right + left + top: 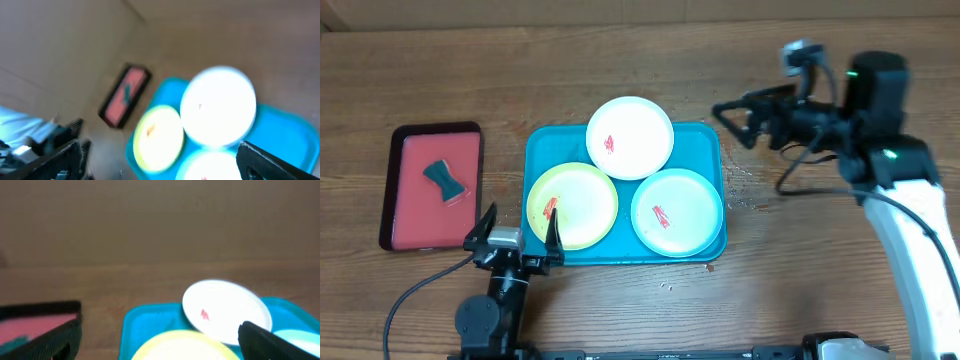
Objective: Clean dirty plates on tray and stack at the side
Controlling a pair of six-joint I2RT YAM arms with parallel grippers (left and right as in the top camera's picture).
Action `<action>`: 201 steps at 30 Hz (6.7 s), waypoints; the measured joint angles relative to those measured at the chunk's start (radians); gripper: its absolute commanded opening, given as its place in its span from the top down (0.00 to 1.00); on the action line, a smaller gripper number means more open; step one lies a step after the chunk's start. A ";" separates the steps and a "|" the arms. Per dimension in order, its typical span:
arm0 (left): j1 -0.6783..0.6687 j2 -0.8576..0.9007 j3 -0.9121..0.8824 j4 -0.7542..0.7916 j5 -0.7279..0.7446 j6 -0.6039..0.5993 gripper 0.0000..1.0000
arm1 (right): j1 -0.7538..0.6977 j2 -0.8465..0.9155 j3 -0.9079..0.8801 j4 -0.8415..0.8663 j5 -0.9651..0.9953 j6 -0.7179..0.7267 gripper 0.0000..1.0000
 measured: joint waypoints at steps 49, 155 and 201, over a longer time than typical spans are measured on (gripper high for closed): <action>0.505 1.966 1.321 -0.689 -0.041 -0.257 0.22 | 0.543 0.412 0.129 -0.098 0.633 0.309 0.11; 0.449 1.841 1.342 -0.760 -0.261 -0.292 0.96 | 0.684 0.662 0.079 0.075 0.730 0.306 0.89; -0.010 1.737 1.028 -0.687 0.267 -0.181 0.95 | 0.660 0.700 0.139 0.015 0.650 0.306 0.85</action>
